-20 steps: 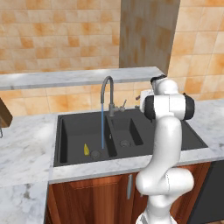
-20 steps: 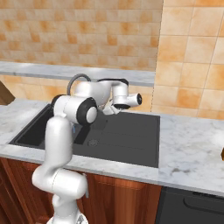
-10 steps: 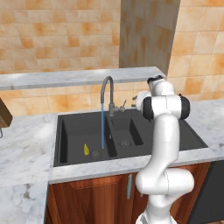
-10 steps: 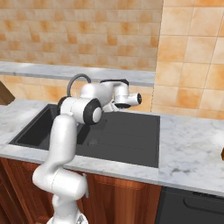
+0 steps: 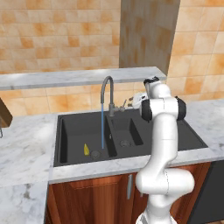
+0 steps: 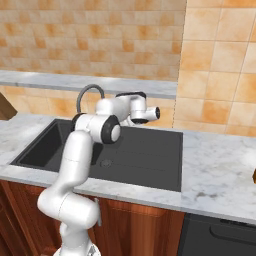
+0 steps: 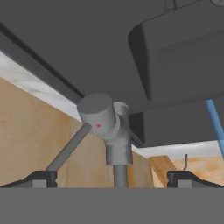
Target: Turn on the sink faucet. Then move the lemon wedge from the counter to the sink. Turn off the sink. Move the vegetable from the sink to the pot next to the stove. Finally move the pot to the rear left burner.
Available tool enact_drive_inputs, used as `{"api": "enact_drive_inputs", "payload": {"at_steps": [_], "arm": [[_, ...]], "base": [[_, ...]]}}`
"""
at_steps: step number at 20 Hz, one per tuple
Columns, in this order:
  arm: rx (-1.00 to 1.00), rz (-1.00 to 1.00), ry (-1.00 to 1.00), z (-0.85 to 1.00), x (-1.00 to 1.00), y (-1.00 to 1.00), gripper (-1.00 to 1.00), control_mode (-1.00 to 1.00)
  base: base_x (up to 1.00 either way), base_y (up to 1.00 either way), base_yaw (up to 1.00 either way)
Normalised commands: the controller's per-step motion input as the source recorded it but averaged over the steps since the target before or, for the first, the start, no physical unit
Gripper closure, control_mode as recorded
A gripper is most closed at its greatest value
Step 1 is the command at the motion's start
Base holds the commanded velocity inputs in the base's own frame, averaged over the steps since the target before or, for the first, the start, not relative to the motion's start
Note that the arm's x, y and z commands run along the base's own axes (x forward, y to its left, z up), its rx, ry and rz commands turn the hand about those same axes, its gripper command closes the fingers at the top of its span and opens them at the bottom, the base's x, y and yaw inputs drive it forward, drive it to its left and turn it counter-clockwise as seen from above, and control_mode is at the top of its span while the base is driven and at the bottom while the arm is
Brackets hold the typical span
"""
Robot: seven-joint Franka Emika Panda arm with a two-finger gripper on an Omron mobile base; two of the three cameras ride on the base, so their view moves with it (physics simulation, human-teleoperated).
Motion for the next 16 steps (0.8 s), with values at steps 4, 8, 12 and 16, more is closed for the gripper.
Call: {"api": "enact_drive_inputs", "payload": {"at_steps": [4, 8, 12, 16], "arm": [[0.05, -0.01, 0.07, -0.14, 0.27, 0.08, -1.00, -1.00], [0.04, -0.01, 0.07, -0.14, 0.28, 0.06, -1.00, -1.00], [0.04, -0.01, 0.06, -0.16, 0.27, 0.04, -1.00, -1.00], [0.03, 0.00, 0.04, -0.14, 0.25, 0.00, -1.00, -1.00]], "base": [[0.00, 0.00, 0.00], [0.00, 0.00, 0.00], [0.00, 0.00, 0.00], [0.00, 0.00, 0.00]]}}
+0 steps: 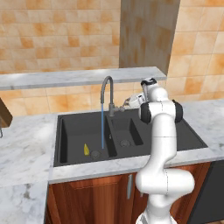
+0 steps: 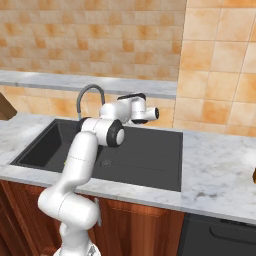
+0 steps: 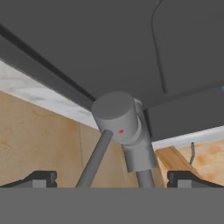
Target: Turn on the sink faucet. Then move the lemon wedge from the counter to the sink. Turn off the sink. Move the vegetable from the sink to the pot next to the stove. Finally move the pot to the rear left burner.
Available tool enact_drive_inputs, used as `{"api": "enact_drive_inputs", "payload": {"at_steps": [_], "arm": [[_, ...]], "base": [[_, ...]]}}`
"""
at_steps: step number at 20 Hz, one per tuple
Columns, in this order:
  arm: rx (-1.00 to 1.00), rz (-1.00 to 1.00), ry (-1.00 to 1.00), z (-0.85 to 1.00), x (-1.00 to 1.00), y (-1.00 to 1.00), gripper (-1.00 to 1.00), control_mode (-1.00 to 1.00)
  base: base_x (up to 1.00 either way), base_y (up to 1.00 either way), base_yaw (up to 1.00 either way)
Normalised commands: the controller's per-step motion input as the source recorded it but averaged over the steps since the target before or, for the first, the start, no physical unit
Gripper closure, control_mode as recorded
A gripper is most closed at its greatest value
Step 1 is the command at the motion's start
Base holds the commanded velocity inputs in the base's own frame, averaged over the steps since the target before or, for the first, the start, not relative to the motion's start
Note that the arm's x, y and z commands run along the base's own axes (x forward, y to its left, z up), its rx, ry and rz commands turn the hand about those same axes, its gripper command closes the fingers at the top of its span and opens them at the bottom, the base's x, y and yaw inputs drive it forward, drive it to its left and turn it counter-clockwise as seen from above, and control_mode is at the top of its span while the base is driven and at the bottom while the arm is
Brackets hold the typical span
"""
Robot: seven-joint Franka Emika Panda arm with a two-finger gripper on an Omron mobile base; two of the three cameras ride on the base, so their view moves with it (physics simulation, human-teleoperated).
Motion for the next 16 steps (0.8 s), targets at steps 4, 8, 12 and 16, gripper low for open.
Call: {"api": "enact_drive_inputs", "payload": {"at_steps": [4, 8, 12, 16], "arm": [[0.02, 0.00, 0.02, -0.15, 0.22, 0.01, -1.00, -1.00], [0.01, 0.00, 0.00, -0.20, 0.08, 0.00, -1.00, -1.00], [0.00, -0.01, 0.00, -0.15, 0.00, -0.01, -1.00, -1.00], [0.00, -0.02, 0.00, -0.13, 0.00, -0.02, -1.00, -1.00]], "base": [[0.00, 0.00, 0.00], [0.00, 0.00, 0.00], [0.00, 0.00, 0.00], [0.00, 0.00, 0.00]]}}
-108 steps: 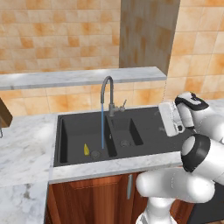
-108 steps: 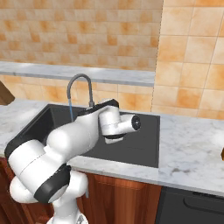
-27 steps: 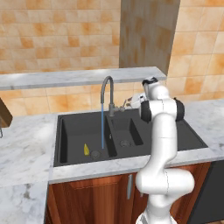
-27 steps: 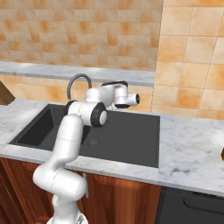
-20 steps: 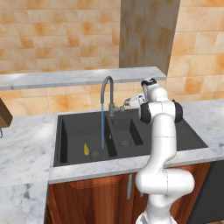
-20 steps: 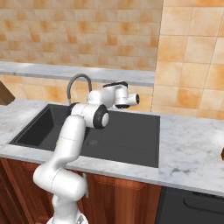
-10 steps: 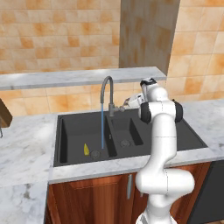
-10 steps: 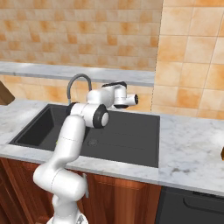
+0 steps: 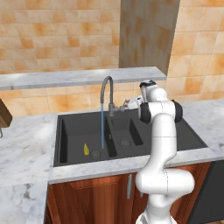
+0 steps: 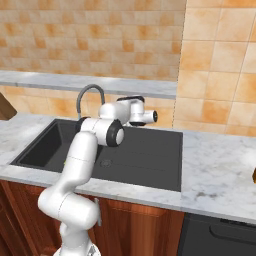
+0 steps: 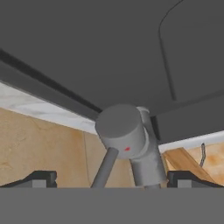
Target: Turn on the sink faucet. Then move the lemon wedge from the counter to the sink. Turn off the sink. Move the vegetable from the sink to the pot next to the stove. Finally move the pot to the rear left burner.
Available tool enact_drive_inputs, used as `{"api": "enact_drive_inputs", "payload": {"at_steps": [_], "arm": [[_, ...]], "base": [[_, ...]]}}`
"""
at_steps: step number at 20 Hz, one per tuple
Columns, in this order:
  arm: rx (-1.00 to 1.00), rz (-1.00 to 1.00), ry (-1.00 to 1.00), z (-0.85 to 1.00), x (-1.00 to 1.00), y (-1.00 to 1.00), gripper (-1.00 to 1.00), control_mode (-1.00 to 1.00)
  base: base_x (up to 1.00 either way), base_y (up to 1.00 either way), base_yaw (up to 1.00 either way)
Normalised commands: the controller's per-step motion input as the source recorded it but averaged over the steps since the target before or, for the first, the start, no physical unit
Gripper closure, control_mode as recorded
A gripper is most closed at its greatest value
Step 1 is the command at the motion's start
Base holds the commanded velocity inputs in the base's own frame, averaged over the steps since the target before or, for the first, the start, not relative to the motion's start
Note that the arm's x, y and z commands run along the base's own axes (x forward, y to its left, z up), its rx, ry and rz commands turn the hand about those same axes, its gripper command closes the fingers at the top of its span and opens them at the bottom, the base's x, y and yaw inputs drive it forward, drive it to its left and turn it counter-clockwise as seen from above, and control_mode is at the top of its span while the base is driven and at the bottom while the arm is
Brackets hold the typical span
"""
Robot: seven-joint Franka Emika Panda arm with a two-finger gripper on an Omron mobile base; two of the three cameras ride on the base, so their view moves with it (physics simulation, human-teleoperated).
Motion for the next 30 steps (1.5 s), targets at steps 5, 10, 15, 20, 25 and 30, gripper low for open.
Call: {"api": "enact_drive_inputs", "payload": {"at_steps": [5, 10, 15, 20, 25, 30], "arm": [[0.00, 0.00, 0.00, -0.08, 0.16, 0.00, -1.00, -1.00], [0.00, 0.00, 0.00, -0.01, 0.15, 0.08, -1.00, -1.00], [0.00, 0.06, 0.00, 0.00, 0.00, 0.45, -1.00, -1.00], [0.00, 0.09, 0.00, 0.00, 0.00, 0.53, -1.00, -1.00], [0.00, 0.10, 0.00, 0.01, 0.00, 0.59, -1.00, -1.00], [0.00, 0.07, 0.00, 0.11, -0.06, 0.75, -1.00, -1.00]], "base": [[0.00, 0.00, 0.00], [0.00, 0.00, 0.00], [0.00, 0.00, 0.00], [0.00, 0.00, 0.00], [0.00, 0.00, 0.00], [0.00, 0.00, 0.00]]}}
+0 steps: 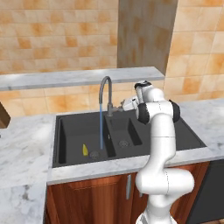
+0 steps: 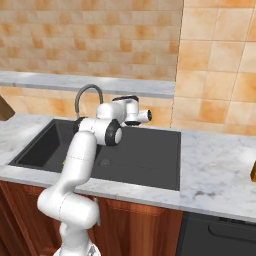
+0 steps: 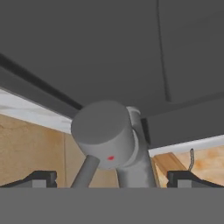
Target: Turn on the sink faucet. Then move the lemon wedge from the counter to the sink. Turn off the sink. Move the vegetable from the sink to the pot next to the stove. Finally move the pot to the rear left burner.
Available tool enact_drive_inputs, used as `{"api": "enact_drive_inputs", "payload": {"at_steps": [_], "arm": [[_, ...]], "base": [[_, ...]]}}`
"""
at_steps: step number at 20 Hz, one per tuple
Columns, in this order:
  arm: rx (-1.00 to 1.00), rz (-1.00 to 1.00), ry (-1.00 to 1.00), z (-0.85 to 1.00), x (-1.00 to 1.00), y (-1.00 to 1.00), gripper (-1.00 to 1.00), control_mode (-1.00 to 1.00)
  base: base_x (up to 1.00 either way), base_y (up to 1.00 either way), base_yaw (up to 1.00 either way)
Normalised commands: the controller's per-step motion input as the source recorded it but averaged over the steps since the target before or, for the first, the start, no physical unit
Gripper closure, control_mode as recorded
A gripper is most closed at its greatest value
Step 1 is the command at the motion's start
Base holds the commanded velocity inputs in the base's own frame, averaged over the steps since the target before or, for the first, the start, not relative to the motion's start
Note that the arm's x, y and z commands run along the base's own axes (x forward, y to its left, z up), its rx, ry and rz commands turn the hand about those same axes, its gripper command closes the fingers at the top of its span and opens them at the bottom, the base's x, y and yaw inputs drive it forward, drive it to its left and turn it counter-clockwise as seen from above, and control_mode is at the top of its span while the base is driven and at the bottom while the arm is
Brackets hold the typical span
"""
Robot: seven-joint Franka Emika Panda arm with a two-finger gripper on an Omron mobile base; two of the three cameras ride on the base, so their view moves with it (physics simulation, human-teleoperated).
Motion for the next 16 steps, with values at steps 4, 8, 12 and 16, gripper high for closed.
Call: {"api": "enact_drive_inputs", "payload": {"at_steps": [4, 8, 12, 16], "arm": [[0.00, 0.04, 0.00, 0.18, -0.12, 0.82, -1.00, -1.00], [0.00, 0.01, 0.00, 0.21, -0.12, 0.89, -1.00, -1.00], [0.00, 0.00, 0.00, 0.16, -0.08, 0.87, -1.00, -1.00], [0.00, 0.00, 0.00, 0.11, -0.06, 0.53, -1.00, -1.00]], "base": [[0.00, 0.00, 0.00], [0.00, 0.00, 0.00], [0.00, 0.00, 0.00], [0.00, 0.00, 0.00]]}}
